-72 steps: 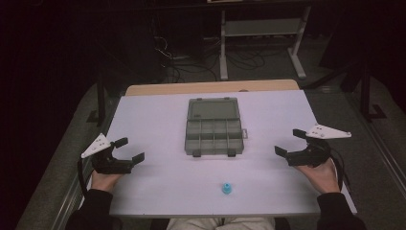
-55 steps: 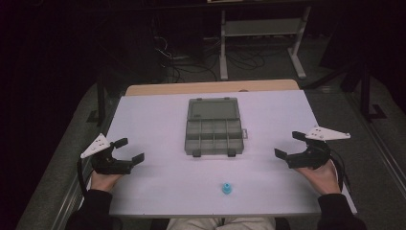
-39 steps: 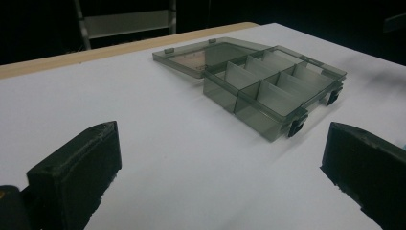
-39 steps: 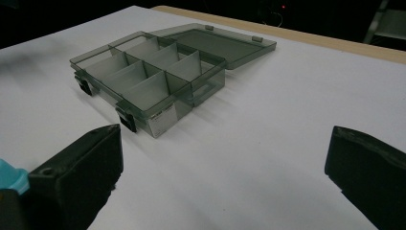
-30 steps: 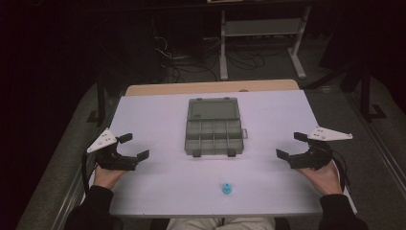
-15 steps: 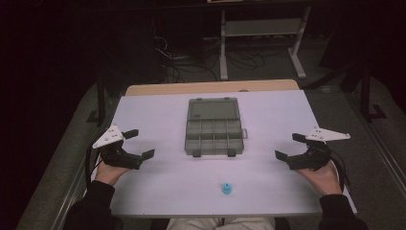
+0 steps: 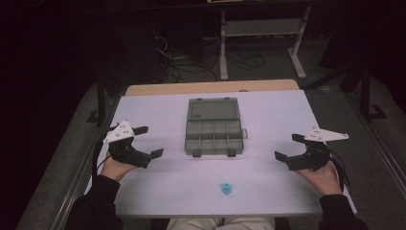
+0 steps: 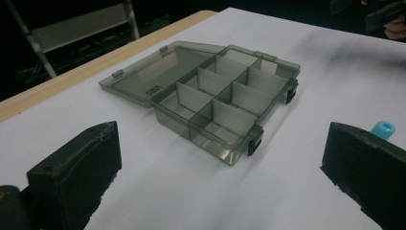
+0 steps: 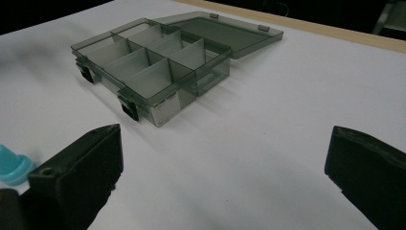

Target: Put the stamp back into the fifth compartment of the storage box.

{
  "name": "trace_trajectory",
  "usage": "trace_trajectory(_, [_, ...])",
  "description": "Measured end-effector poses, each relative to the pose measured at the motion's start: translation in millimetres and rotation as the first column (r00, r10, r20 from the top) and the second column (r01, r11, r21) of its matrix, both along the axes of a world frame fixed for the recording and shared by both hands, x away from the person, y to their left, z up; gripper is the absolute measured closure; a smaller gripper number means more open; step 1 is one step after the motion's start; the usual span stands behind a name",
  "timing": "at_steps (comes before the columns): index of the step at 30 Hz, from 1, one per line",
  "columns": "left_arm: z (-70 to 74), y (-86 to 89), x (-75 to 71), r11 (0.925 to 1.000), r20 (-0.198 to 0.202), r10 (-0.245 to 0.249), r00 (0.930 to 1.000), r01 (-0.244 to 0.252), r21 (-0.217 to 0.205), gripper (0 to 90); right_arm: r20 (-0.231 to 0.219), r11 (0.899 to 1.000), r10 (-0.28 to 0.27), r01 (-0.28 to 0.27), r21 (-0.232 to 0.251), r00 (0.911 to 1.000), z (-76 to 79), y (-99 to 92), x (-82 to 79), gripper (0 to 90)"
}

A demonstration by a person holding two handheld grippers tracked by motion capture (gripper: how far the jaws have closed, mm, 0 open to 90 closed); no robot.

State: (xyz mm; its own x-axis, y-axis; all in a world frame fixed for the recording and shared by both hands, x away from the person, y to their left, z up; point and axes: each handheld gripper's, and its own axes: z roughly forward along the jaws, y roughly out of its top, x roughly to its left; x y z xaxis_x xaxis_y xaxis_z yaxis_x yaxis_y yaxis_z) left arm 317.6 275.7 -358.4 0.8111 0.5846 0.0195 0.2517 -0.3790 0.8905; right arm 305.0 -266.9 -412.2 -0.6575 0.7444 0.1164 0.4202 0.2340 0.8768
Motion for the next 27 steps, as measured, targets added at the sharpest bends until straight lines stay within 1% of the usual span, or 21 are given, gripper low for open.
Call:
trace_trajectory(3, [1.7, -4.2, 1.2, 0.9999, 0.003, -0.013, 0.9999, 0.013, 0.008, 0.0, -0.005, 1.0, 0.004, -0.004, 0.002, 1.0, -0.1, 0.3, -0.1, 0.0])
trace_trajectory(5, [3.2, -7.6, 0.4, 0.9998, 0.019, -0.02, 0.9996, 0.02, 0.009, 0.0, -0.006, 1.0, 0.009, -0.009, -0.001, 0.9999, -0.3, 1.0, 0.1, 0.0])
trace_trajectory(8, [4.8, -11.4, -0.2, 0.9994, 0.024, -0.032, 0.9992, 0.031, 0.017, 0.0, -0.005, 1.0, 0.012, -0.012, -0.003, 0.9999, -0.2, 1.6, -0.1, 0.0])
trace_trajectory(9, [5.5, -15.2, -0.2, 0.9987, 0.025, -0.046, 0.9986, 0.045, 0.025, 0.0, -0.004, 1.0, 0.012, -0.013, -0.003, 0.9999, -0.1, 1.7, -0.3, 0.0])
trace_trajectory(15, [3.7, -24.8, 1.5, 0.9968, 0.014, -0.068, 0.9976, 0.067, 0.043, 0.0, -0.003, 1.0, 0.012, -0.012, 0.002, 0.9999, 0.2, 1.1, -0.6, 0.0])
trace_trajectory(19, [2.9, -28.6, 1.9, 0.996, 0.012, -0.077, 0.9969, 0.077, 0.046, 0.0, -0.003, 1.0, 0.013, -0.013, 0.002, 0.9999, 0.2, 1.2, -0.6, 0.0])
trace_trajectory(27, [3.0, -39.7, 2.3, 0.992, 0.007, -0.111, 0.9938, 0.11, 0.063, 0.0, -0.008, 1.0, 0.021, -0.021, 0.001, 0.9998, -0.3, 1.8, -0.5, 0.0])
